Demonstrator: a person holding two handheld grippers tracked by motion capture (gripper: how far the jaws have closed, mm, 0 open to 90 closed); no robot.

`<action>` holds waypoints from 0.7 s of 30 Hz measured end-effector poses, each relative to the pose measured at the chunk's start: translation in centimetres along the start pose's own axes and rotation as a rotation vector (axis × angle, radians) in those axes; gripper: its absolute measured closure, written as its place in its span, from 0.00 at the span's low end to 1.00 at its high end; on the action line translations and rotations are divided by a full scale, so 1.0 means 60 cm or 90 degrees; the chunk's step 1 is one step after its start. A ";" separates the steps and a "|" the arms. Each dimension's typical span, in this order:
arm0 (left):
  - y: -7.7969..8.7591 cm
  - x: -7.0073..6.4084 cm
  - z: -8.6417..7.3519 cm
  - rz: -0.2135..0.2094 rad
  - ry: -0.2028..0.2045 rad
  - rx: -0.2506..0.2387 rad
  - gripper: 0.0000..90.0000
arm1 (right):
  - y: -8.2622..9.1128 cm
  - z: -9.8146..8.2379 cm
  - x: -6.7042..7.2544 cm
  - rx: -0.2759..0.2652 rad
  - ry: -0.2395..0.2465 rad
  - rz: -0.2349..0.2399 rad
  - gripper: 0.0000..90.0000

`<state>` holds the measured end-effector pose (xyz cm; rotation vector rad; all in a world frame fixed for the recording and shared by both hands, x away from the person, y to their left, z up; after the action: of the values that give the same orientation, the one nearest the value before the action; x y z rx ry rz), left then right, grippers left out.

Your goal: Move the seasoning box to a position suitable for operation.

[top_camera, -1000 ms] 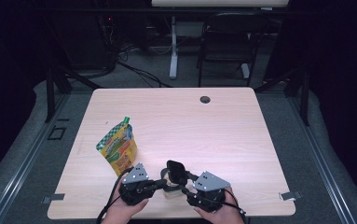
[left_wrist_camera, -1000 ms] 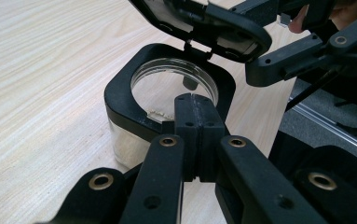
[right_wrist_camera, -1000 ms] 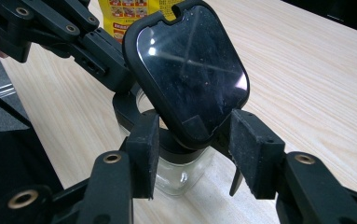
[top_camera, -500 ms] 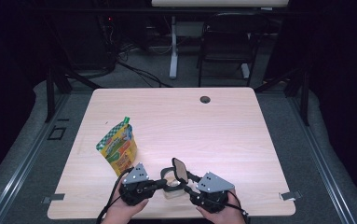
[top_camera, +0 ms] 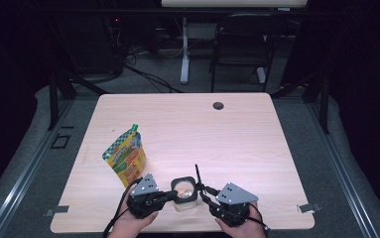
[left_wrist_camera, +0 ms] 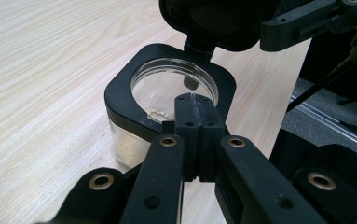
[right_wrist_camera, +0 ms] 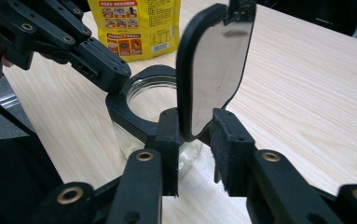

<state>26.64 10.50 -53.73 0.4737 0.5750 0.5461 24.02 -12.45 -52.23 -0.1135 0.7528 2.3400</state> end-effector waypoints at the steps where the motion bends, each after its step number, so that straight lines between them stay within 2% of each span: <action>1: 0.000 0.000 0.000 0.000 0.000 0.000 1.00 | 0.001 -0.001 -0.001 0.000 -0.003 0.002 0.82; 11: -0.001 -0.003 -0.001 -0.003 -0.002 0.003 1.00 | 0.007 -0.006 -0.009 0.008 -0.028 0.003 0.86; 21: -0.001 -0.003 -0.001 -0.004 0.007 0.004 0.99 | 0.001 -0.004 -0.009 0.008 -0.030 0.002 0.88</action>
<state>26.51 10.36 -53.72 0.4744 0.5880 0.5411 24.39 -12.93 -52.26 -0.0511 0.7439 2.3326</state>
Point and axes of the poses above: each handheld gripper's, and its own axes: y roughly backward along the jaws, z roughly out of its top, x roughly to its left, the point moved 3 cm from there along -y, roughly forward along the jaws, and after that the axes turned 15 degrees about y, right-handed, at the moved point
